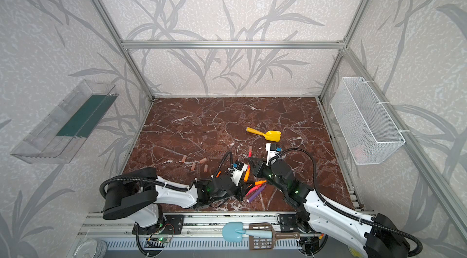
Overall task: Insert the pens into the pen caps
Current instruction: 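Bring the cap over the highlighter tip with the right gripper while the left holds it, then lower the pink cap onto the orange highlighter tip with the right gripper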
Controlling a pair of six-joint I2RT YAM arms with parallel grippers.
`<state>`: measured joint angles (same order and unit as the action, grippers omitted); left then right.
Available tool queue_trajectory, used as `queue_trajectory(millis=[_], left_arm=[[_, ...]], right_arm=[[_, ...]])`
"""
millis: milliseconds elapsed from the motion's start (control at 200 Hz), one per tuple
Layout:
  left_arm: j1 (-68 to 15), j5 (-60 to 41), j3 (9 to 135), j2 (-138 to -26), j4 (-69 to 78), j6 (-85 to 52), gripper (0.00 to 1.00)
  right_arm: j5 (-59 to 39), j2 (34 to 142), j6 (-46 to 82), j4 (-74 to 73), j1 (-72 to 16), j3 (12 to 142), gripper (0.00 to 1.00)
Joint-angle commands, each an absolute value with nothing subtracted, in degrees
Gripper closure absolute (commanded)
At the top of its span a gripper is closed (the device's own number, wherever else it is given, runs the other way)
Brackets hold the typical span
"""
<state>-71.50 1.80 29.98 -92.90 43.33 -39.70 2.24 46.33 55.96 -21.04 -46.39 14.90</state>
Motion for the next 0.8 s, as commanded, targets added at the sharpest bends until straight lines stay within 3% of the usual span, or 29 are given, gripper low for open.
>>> queue_trajectory(millis=[0,470,795], left_arm=[[-71.47,4.11,30.90,-93.12,44.19,-40.56,1.00],[-70.13,4.10,30.61,-92.63,44.90,-41.91,1.00],[-65.14,-5.04,31.34,-93.78,51.22,-46.05,1.00]], right_arm=[[0.62,45.89,56.55,-23.09,-46.14,14.24,0.90],[-0.35,47.33,57.70,-25.24,-46.45,13.37,0.92],[1.70,47.97,56.04,-29.77,-49.54,12.04,0.88]])
